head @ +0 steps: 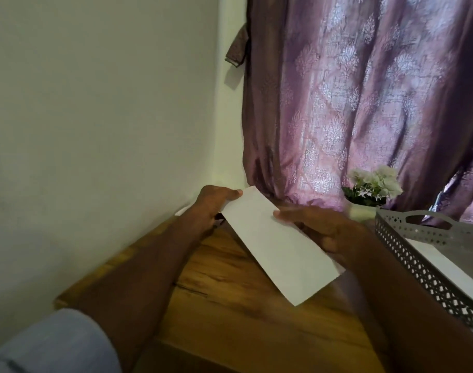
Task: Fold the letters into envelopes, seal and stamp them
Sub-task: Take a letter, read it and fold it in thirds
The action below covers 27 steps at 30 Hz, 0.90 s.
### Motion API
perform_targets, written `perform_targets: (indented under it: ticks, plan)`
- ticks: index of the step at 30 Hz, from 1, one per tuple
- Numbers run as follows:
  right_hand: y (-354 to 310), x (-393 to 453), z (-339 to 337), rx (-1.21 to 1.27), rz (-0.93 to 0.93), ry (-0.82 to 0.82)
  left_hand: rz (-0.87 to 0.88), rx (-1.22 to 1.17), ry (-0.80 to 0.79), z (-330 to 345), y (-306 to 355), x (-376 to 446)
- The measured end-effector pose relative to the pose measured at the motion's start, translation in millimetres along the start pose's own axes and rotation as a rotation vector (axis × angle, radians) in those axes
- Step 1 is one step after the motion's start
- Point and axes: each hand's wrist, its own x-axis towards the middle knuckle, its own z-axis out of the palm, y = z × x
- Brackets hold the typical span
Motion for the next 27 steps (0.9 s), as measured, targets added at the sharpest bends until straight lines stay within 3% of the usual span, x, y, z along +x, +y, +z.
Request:
perform_targets:
  ticks: [3,5,8,12,15,21,24,27]
  plan:
    - [-5.3,-14.6,1.2,-0.215,0.174,-0.060,-0.014,0.003,0.073,-3.9,1.1,-0.5]
    - [-8.6,-25.1,-1.7,-0.317,0.184,-0.073,-0.005,-0.006,0.080,-3.0,1.3,-0.3]
    - [-14.7,-43.3,-12.0,-0.381,0.061,-0.025,0.055,-0.086,0.050,-1.7,4.6,-4.9]
    - [-36.5,-66.9,-22.1,-0.590,-0.115,0.233,0.225,-0.115,0.002,0.1,10.2,-15.9]
    - [-59.1,-84.5,-18.4,-0.771,-0.248,0.336,0.356,-0.081,-0.044,-3.7,14.9,-29.8]
    - [-47.9,-115.6,11.2,-1.051,-0.444,0.466,0.577,0.277,-0.031,-37.4,4.9,-78.3]
    - [-17.9,-126.1,38.2,-1.129,-0.462,0.383,0.597,0.536,-0.045,-66.9,-8.7,-105.3]
    - [11.0,-140.0,62.5,-1.152,-0.352,0.274,0.566,0.764,-0.093,-92.3,-16.3,-125.5]
